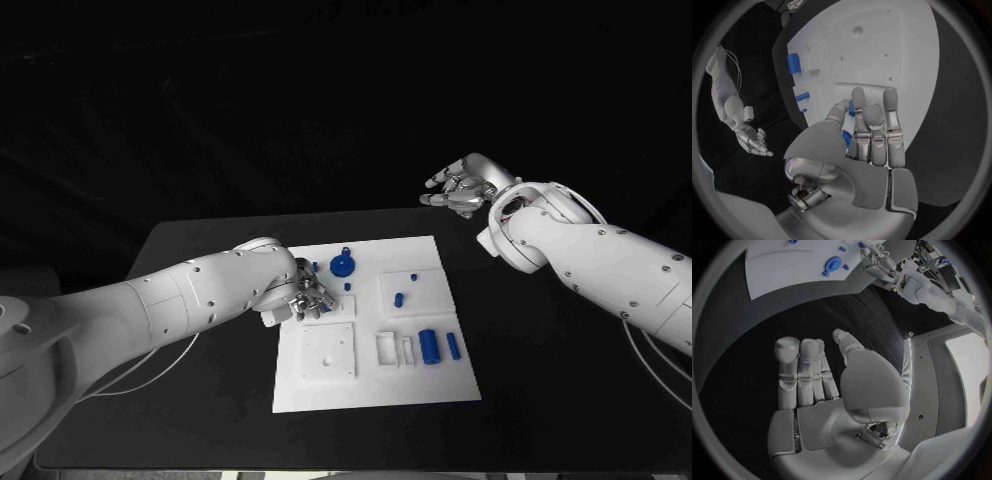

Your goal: Assemble the parts on the task board

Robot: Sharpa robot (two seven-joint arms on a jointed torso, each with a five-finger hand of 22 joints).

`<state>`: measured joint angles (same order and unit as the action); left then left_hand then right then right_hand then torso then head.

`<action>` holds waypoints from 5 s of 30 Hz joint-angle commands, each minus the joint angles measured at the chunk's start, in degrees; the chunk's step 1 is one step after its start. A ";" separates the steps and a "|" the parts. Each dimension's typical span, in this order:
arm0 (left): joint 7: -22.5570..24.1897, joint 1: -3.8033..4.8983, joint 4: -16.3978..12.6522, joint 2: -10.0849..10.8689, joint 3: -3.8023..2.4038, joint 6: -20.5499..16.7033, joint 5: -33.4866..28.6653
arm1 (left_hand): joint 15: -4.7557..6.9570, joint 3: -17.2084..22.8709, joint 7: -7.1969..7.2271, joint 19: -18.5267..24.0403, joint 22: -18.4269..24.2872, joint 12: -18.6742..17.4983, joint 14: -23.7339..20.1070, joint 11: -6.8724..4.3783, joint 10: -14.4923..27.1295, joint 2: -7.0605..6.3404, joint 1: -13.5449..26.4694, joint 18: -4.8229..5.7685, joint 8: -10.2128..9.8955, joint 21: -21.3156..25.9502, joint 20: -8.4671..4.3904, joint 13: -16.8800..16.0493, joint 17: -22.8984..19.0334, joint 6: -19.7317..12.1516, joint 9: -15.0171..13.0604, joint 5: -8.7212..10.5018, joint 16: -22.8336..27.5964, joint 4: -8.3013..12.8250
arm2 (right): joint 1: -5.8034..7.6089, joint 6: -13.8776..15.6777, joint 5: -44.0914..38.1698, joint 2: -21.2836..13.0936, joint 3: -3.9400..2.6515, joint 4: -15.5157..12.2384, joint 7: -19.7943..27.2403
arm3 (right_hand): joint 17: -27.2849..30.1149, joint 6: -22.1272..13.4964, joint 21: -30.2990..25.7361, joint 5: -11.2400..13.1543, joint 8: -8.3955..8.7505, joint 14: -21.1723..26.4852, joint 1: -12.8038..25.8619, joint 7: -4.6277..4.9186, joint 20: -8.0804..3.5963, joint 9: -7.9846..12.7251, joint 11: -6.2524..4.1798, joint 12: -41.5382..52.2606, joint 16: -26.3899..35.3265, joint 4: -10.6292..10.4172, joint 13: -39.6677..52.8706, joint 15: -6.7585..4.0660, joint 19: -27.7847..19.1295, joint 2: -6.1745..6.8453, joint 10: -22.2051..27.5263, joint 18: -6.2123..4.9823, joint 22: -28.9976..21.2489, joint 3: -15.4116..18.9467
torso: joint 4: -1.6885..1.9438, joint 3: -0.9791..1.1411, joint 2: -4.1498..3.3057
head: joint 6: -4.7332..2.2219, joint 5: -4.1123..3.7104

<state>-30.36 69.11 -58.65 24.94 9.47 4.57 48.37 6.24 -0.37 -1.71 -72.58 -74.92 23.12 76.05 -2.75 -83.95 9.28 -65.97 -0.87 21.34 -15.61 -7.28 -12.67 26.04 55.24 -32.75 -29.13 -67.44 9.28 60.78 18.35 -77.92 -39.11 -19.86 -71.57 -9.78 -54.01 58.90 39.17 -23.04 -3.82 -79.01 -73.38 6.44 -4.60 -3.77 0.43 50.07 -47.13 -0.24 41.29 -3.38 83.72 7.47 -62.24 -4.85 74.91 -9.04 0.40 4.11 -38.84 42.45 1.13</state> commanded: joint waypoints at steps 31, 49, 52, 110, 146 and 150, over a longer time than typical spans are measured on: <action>21.10 3.14 -14.26 12.04 -2.40 5.47 -16.27 | -0.10 4.75 -0.25 1.86 -1.11 -0.09 -0.41 0.12 -0.46 3.80 -0.44 0.13 2.91 -2.49 0.03 0.09 -0.03 -1.13 -3.76 -3.13 -0.33 6.93 | -2.66 -1.74 2.79 -3.49 0.75 -8.75 10.83 | -0.24 1.26 2.83 -3.34 0.28 -0.39 -0.72 -0.12 -0.31 0.10 -0.39 0.46 -0.71 2.78 0.10 -0.46 0.94 0.03 -0.59 -0.19 5.23 -2.20 | 0.10 -0.20 0.06 | -2.00 0.13; 31.72 3.09 -17.72 16.81 -2.46 21.82 -27.31 | -0.41 9.90 -0.06 3.32 -1.08 1.89 -2.53 0.14 1.87 3.29 4.69 0.06 4.36 -3.25 0.34 -0.33 -0.82 -2.51 -13.60 -8.46 -2.36 6.86 | -6.16 -6.10 -4.75 -4.96 5.18 -18.78 15.71 | -1.02 1.00 6.14 -1.21 0.27 -0.73 -0.95 0.04 -0.29 0.12 -0.33 0.36 -0.81 8.41 0.93 -0.42 0.37 -1.26 -1.14 -0.07 5.53 -1.43 | 0.07 -0.10 0.04 | -4.98 0.66; 31.68 3.03 -17.71 16.90 -2.47 21.94 -27.36 | -0.43 9.96 -0.09 3.19 -1.05 1.87 -2.41 0.11 1.95 3.35 4.98 0.00 4.61 -3.29 0.35 -0.27 -1.05 -2.82 -14.56 -9.08 -2.27 6.87 | -6.39 -6.66 -5.66 -5.06 5.50 -19.68 15.67 | -0.92 0.22 5.91 -0.78 0.26 -0.59 -1.84 0.22 -0.21 0.11 -0.17 0.18 -0.58 9.17 0.88 -0.31 0.24 -1.13 -1.08 -0.14 5.47 -0.43 | 0.03 -0.06 0.03 | -5.24 0.71; 31.78 2.95 -18.72 16.92 -2.46 20.84 -25.01 | -0.52 9.58 -0.18 3.34 -1.05 1.69 -2.60 0.21 2.14 3.17 4.62 0.00 3.76 -3.25 0.45 0.01 -1.63 -2.92 -15.48 -8.21 -2.23 6.75 | -7.22 -8.15 -3.75 -4.39 6.53 -21.69 15.40 | -1.63 10.77 7.30 3.62 0.10 -1.17 -0.29 -3.15 -1.06 -0.38 -1.82 0.75 -1.16 5.67 2.00 -1.32 0.48 -6.21 -1.46 0.51 5.71 3.85 | 0.00 0.00 -0.03 | -4.08 0.98; 30.72 2.96 -19.03 16.74 -2.44 18.23 -26.92 | -0.71 -3.06 0.30 1.98 -0.78 0.78 -2.79 0.32 2.84 -1.26 4.62 0.84 0.82 0.50 0.67 0.51 -2.27 -1.18 -7.24 1.13 -1.84 -1.80 | -7.29 -3.31 -7.74 -3.70 6.61 -21.43 7.25 | -2.86 15.29 8.75 6.60 0.17 -2.85 1.44 -5.11 -2.17 -1.80 -3.00 -0.65 -1.14 3.96 4.80 -2.30 1.33 -4.26 -3.69 1.19 5.94 -1.01 | 0.02 -0.03 -0.03 | -4.14 0.55; 30.86 2.96 -19.07 16.72 -2.44 18.00 -27.17 | -0.73 -3.47 0.29 1.89 -0.82 0.89 -2.85 0.33 2.93 -1.34 4.49 0.86 0.90 0.77 0.70 0.42 -2.27 -1.15 -6.93 1.13 -1.88 -2.60 | -7.33 -3.26 -8.03 -3.56 6.61 -21.39 6.71 | -2.88 15.29 8.68 6.57 0.17 -2.87 1.44 -5.11 -2.17 -1.79 -3.00 -0.74 -1.10 3.91 4.86 -2.30 1.34 -4.19 -3.74 1.18 5.93 -1.14 | 0.01 -0.02 -0.04 | -4.11 0.53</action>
<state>-0.68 72.01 -77.06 41.93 7.13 21.23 22.62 5.52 -3.86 -1.31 -70.34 -74.92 24.00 73.49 -2.43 -81.38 8.36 -61.44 -0.86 21.89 -14.95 -6.45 -12.16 23.85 53.84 -39.68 -27.98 -69.62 6.86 53.57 14.49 -84.48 -42.69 -13.29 -93.31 -0.45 -56.82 73.00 48.04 -16.19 -3.52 -81.34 -71.67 2.30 -6.44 -4.21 -2.47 49.62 -48.47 3.99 46.12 -5.69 83.93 3.26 -65.56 -4.85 74.91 -10.15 0.41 4.08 -38.87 38.33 1.65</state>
